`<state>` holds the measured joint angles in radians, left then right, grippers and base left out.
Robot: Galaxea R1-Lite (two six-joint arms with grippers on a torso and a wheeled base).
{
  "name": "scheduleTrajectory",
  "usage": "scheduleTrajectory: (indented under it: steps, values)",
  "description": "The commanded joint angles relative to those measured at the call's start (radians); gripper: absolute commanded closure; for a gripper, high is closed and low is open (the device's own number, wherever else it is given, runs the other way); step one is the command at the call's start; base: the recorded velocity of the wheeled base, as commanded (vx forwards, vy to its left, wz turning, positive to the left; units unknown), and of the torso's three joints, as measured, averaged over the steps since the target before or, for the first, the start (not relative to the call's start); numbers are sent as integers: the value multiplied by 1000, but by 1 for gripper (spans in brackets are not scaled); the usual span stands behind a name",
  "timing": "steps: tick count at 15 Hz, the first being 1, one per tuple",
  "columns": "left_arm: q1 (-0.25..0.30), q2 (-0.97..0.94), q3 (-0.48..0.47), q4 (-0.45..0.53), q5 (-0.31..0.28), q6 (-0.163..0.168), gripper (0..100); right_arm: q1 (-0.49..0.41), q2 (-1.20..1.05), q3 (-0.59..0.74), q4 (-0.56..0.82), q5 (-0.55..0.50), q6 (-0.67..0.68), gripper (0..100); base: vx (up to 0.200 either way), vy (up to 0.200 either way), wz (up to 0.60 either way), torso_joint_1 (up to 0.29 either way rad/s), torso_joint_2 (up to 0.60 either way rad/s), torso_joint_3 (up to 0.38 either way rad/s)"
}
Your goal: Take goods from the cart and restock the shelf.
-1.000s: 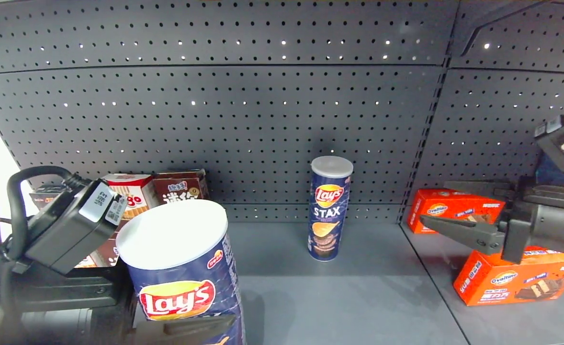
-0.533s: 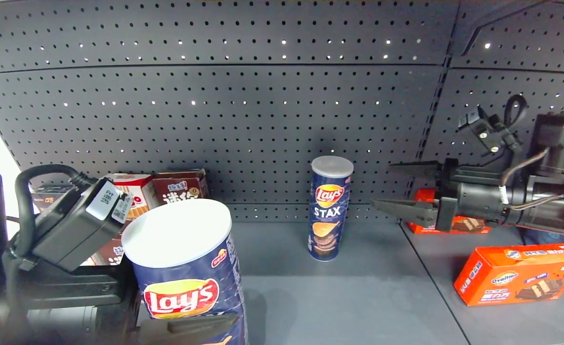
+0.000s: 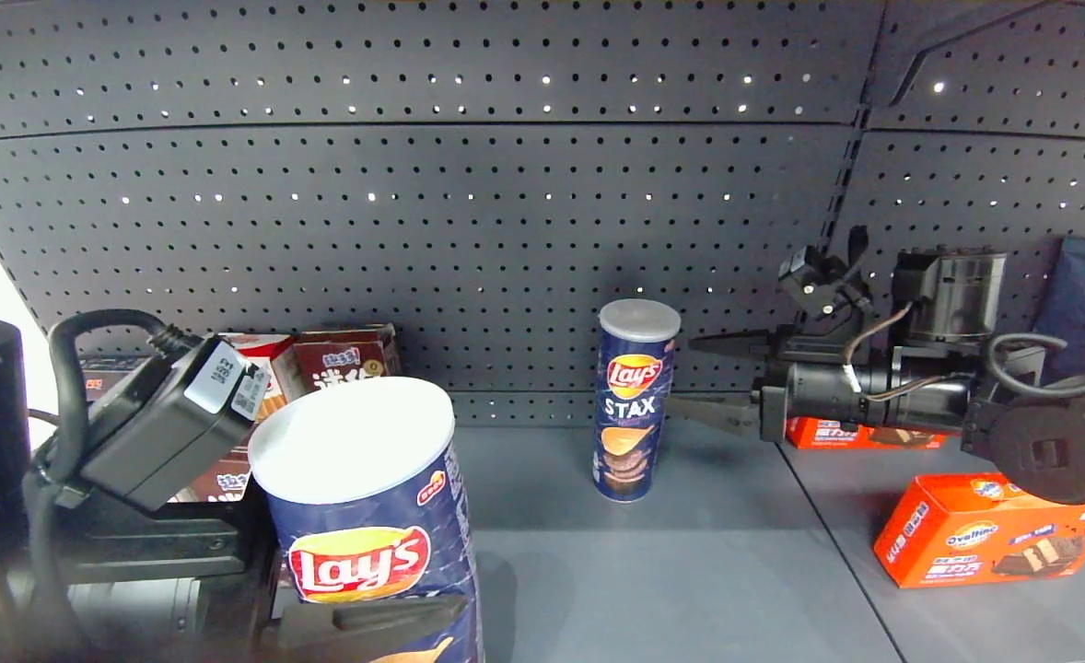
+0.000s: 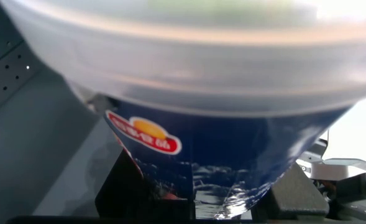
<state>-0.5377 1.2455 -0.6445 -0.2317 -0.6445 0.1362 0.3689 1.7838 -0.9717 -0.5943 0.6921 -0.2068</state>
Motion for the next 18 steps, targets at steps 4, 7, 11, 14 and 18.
scheduleTrajectory:
  steps: [4,7,11,14,18]
  values:
    - [1,12,-4,-1,-1,-1,100,4,98,-28,-4,14,0,0,0,0,0,0,0,0]
    - [2,11,-1,0,0,-1,100,13,131,-25,-25,14,0,0,0,0,0,0,0,0]
    - [8,12,0,0,-3,-6,100,28,195,-30,-53,37,0,0,0,0,0,0,0,0]
    - [15,12,-1,-1,-3,-27,100,38,238,-51,-55,35,0,0,0,0,0,0,0,0]
    - [15,11,-3,-3,-3,-27,100,47,289,-105,-53,33,0,0,0,0,0,0,0,0]
